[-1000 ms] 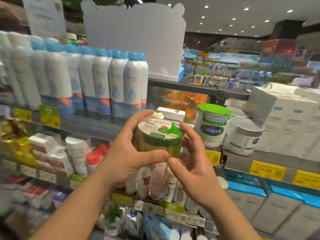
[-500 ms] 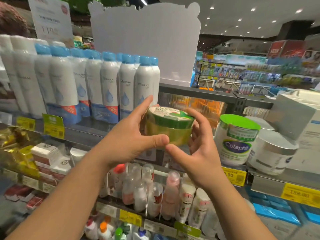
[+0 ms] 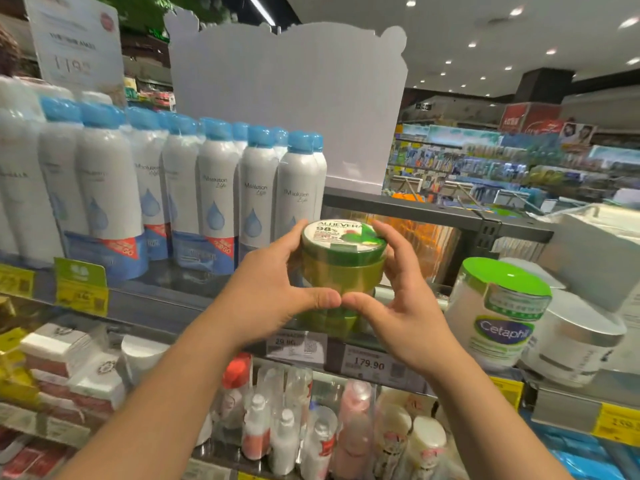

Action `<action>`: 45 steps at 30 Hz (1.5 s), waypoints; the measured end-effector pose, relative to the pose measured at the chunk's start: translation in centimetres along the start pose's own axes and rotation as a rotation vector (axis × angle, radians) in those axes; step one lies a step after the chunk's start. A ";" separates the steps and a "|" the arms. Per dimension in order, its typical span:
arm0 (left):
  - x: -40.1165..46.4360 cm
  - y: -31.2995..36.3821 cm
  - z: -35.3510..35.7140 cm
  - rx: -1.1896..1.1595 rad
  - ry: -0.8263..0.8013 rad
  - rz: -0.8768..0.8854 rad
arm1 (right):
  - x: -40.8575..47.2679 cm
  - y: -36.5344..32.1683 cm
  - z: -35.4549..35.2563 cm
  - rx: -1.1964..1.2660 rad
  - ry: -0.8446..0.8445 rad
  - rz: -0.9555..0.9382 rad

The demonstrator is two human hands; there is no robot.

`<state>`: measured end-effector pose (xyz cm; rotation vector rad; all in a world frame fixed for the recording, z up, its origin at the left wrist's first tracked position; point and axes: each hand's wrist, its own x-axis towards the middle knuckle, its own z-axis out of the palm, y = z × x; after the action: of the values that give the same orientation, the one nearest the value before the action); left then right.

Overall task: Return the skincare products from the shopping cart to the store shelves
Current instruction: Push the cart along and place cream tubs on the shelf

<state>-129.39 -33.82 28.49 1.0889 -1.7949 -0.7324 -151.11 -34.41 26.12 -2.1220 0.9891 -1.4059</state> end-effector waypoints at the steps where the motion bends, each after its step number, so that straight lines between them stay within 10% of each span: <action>1: 0.0 -0.2 0.0 0.014 -0.014 -0.005 | -0.1 0.1 0.0 -0.008 -0.003 0.008; 45: 0.0 -1.9 0.5 0.099 -0.015 -0.099 | -0.4 0.5 -0.9 -0.120 -0.107 0.298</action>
<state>-129.14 -34.59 26.71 1.2488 -1.8164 -0.7180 -152.18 -34.41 25.86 -2.0054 1.3114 -1.1036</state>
